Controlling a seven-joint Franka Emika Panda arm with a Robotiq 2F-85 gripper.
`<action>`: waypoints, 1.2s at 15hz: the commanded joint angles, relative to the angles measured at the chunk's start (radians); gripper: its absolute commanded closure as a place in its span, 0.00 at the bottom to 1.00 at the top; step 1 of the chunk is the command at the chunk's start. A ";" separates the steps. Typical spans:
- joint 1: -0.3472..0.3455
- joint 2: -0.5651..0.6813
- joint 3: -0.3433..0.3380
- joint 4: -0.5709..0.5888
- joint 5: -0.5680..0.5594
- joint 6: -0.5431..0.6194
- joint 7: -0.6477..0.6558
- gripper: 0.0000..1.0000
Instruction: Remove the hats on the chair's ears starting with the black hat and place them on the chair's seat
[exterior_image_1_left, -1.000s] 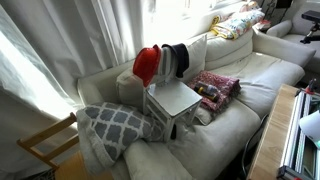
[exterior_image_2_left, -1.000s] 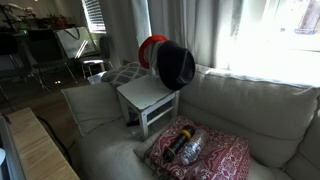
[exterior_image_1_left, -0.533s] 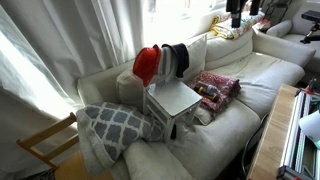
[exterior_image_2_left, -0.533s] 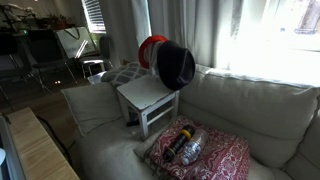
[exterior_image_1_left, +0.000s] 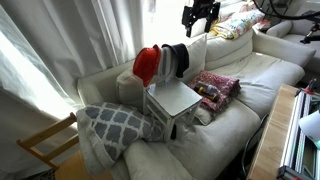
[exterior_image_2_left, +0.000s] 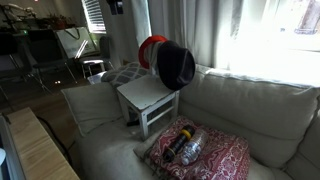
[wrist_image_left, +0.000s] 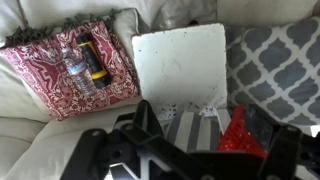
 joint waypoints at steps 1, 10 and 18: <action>0.017 0.103 -0.033 0.057 0.009 0.056 0.093 0.00; 0.041 0.116 -0.043 0.050 -0.188 0.077 0.121 0.00; 0.074 0.270 -0.087 0.093 -0.552 0.257 0.166 0.00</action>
